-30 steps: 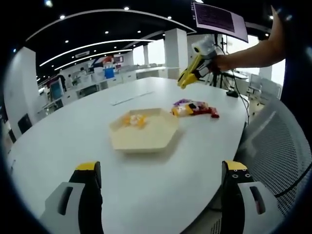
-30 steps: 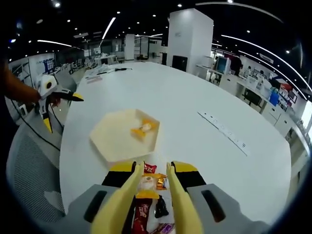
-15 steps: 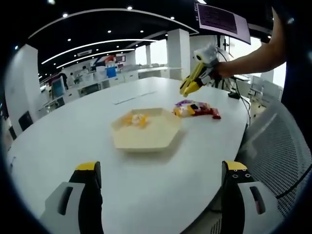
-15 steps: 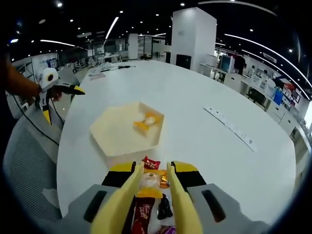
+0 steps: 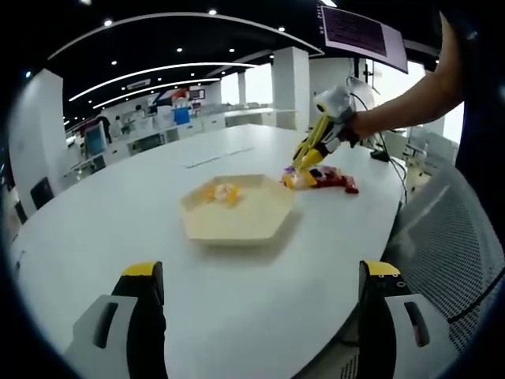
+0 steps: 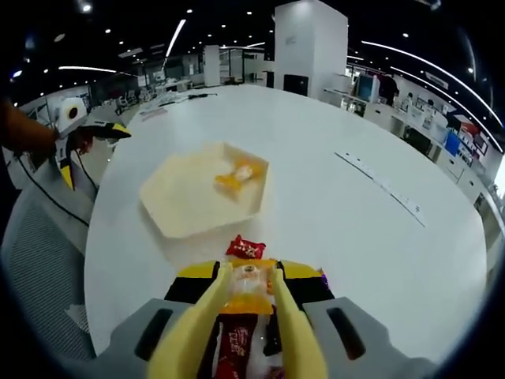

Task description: Place the target food into the container with the food tongs after gripping and lifting it, then release it inside without dropping or visibly crushing the food.

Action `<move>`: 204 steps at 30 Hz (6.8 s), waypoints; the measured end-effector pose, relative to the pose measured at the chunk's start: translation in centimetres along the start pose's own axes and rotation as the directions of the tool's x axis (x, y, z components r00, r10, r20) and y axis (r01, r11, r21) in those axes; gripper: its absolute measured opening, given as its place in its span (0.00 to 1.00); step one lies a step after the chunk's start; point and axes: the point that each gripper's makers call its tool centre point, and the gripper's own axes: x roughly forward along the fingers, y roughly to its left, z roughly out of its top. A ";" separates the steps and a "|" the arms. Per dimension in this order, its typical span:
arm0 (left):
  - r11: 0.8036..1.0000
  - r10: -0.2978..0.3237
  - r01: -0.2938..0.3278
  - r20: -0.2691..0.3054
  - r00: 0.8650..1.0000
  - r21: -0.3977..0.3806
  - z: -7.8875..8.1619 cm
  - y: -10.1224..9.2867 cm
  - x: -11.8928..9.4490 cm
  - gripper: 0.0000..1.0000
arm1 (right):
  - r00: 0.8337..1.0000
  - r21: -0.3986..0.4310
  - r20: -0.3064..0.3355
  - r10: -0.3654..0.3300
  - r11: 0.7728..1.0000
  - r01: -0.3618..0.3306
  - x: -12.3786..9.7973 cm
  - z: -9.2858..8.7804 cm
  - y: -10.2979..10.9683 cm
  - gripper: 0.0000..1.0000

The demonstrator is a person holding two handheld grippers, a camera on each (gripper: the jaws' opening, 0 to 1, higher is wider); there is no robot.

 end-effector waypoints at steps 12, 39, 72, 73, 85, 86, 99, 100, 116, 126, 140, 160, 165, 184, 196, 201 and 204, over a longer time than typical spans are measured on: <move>1.000 -0.001 0.001 -0.001 1.000 -0.009 0.0 0.0 0.0 0.99 | 0.998 -0.006 -0.058 0.014 1.000 -0.014 1.7 -1.2 0.9 0.28; 1.000 -0.001 0.001 -0.003 1.000 -0.012 0.0 0.0 0.1 0.99 | 0.994 0.049 -0.107 0.005 0.999 0.000 1.5 -1.9 1.0 0.20; 1.000 -0.008 0.009 0.021 1.000 -0.019 0.4 -0.1 0.0 0.99 | 0.996 0.012 -0.078 -0.036 0.999 0.037 -3.3 4.0 -1.8 0.21; 1.000 -0.009 0.009 0.022 1.000 -0.020 0.5 -0.1 0.0 0.99 | 0.996 0.007 -0.076 -0.037 0.999 0.038 -3.6 4.5 -1.9 0.21; 1.000 -0.003 0.003 0.024 1.000 -0.014 0.5 -0.1 -0.1 0.99 | 0.997 -0.013 -0.053 -0.057 0.998 0.057 -4.9 6.7 -3.2 0.21; 1.000 -0.002 0.002 0.027 1.000 -0.013 0.6 -0.1 -0.1 0.99 | 0.997 -0.015 -0.052 -0.058 0.998 0.058 -4.9 6.7 -3.2 0.21; 1.000 0.006 -0.006 0.031 0.999 -0.008 0.7 0.0 -0.2 0.99 | 0.997 -0.020 -0.048 -0.063 0.998 0.062 -5.2 7.2 -3.0 0.21; 1.000 0.006 -0.006 0.032 0.999 -0.009 0.7 0.0 -0.2 0.99 | 0.997 -0.020 -0.049 -0.062 0.998 0.061 -5.2 7.2 -3.0 0.21; 1.000 0.013 -0.012 0.043 0.999 -0.011 0.9 0.2 -0.3 0.99 | 0.999 -0.036 -0.036 -0.031 0.999 0.029 -3.2 9.0 -1.3 0.21; 1.000 0.015 -0.014 0.046 0.999 -0.010 0.9 0.3 -0.4 0.98 | 1.000 -0.057 -0.023 -0.002 0.998 0.000 -2.0 10.8 0.1 0.21; 1.000 0.014 -0.014 0.043 0.999 -0.002 0.9 0.2 -0.4 0.98 | 0.999 -0.103 0.000 0.053 0.993 -0.053 0.3 14.3 3.2 0.22; 1.000 0.020 -0.020 0.045 0.999 0.002 0.9 0.3 -0.4 0.97 | 0.994 -0.161 0.018 0.111 0.981 -0.107 2.3 17.6 6.6 0.22; 1.000 0.022 -0.022 0.046 0.999 0.002 0.9 0.4 -0.4 0.97 | 0.993 -0.164 0.019 0.115 0.980 -0.110 2.5 17.8 6.9 0.22; 1.000 0.026 -0.026 0.047 0.999 0.001 1.0 0.4 -0.4 0.97 | 0.993 -0.181 0.055 0.101 0.979 -0.090 2.1 18.5 6.3 0.26; 1.000 0.029 -0.029 0.047 0.998 0.000 1.0 0.5 -0.5 0.96 | 0.994 -0.186 0.057 0.097 0.979 -0.085 1.9 18.5 6.3 0.26; 1.000 0.030 -0.030 0.049 0.998 0.000 1.0 0.5 -0.5 0.96 | 0.993 -0.188 0.062 0.099 0.978 -0.086 1.7 18.6 6.3 0.27; 1.000 0.030 -0.031 0.050 0.998 0.000 1.1 0.5 -0.5 0.96 | 0.993 -0.189 0.066 0.097 0.978 -0.083 1.5 18.7 6.2 0.27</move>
